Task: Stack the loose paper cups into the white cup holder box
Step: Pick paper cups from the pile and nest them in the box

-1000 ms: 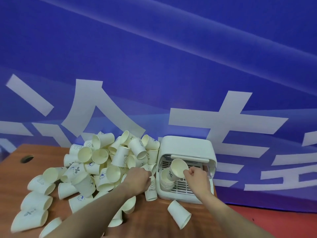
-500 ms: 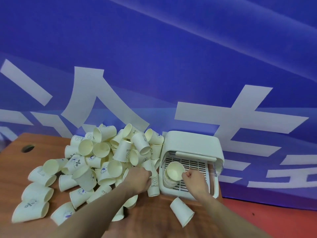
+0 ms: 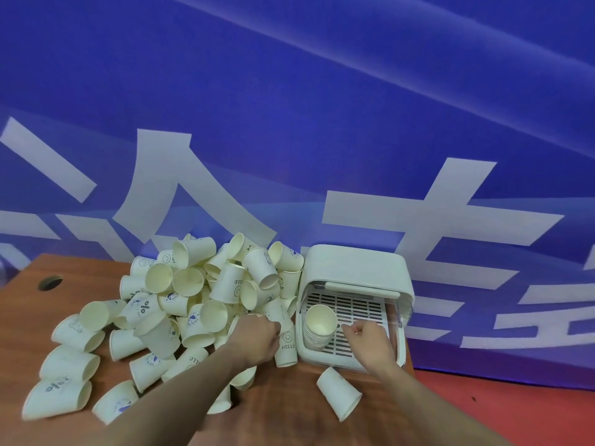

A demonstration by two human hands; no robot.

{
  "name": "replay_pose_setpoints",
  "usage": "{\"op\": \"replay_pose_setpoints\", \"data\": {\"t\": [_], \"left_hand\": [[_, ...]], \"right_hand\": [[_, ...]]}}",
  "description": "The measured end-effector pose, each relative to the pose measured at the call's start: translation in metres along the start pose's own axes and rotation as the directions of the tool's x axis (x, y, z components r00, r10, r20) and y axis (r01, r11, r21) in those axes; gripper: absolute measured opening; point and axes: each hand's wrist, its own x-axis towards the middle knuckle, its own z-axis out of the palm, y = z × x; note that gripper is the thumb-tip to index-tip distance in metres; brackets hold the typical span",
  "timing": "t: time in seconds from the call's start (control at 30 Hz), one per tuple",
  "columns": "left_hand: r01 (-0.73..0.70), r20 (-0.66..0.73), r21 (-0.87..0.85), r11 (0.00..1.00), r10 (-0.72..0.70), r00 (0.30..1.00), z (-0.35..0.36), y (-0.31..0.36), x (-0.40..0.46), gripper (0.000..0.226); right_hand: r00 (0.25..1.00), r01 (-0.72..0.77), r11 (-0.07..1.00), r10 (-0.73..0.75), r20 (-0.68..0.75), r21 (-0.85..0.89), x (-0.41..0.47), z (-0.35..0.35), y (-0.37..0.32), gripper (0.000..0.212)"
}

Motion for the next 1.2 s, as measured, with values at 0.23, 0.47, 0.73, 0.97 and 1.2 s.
{"op": "replay_pose_setpoints", "data": {"t": [0.23, 0.47, 0.73, 0.97, 1.2], "left_hand": [[0.005, 0.061, 0.053, 0.999, -0.008, 0.998, 0.001, 0.001, -0.027, 0.030], [0.103, 0.130, 0.010, 0.995, -0.104, 0.986, 0.020, -0.007, -0.053, 0.037], [0.169, 0.203, 0.008, 0.986, -0.167, 0.965, 0.041, -0.013, -0.070, 0.049], [0.168, 0.253, 0.024, 0.985, -0.169, 0.953, 0.052, -0.014, -0.064, 0.046], [0.149, 0.274, 0.045, 0.988, -0.156, 0.949, 0.055, -0.007, -0.057, 0.040]], "right_hand": [[0.996, -0.077, 0.994, 0.080, 0.048, -0.074, -0.020, 0.009, 0.024, 0.036], [0.961, -0.245, 0.961, 0.258, 0.102, -0.125, -0.046, 0.034, 0.057, 0.043], [0.876, -0.438, 0.899, 0.429, 0.220, -0.008, -0.053, 0.058, 0.068, 0.047], [0.842, -0.525, 0.842, 0.492, 0.220, 0.123, -0.051, 0.068, 0.066, 0.023], [0.875, -0.471, 0.856, 0.423, 0.234, 0.212, -0.051, 0.066, 0.068, 0.012]]}}
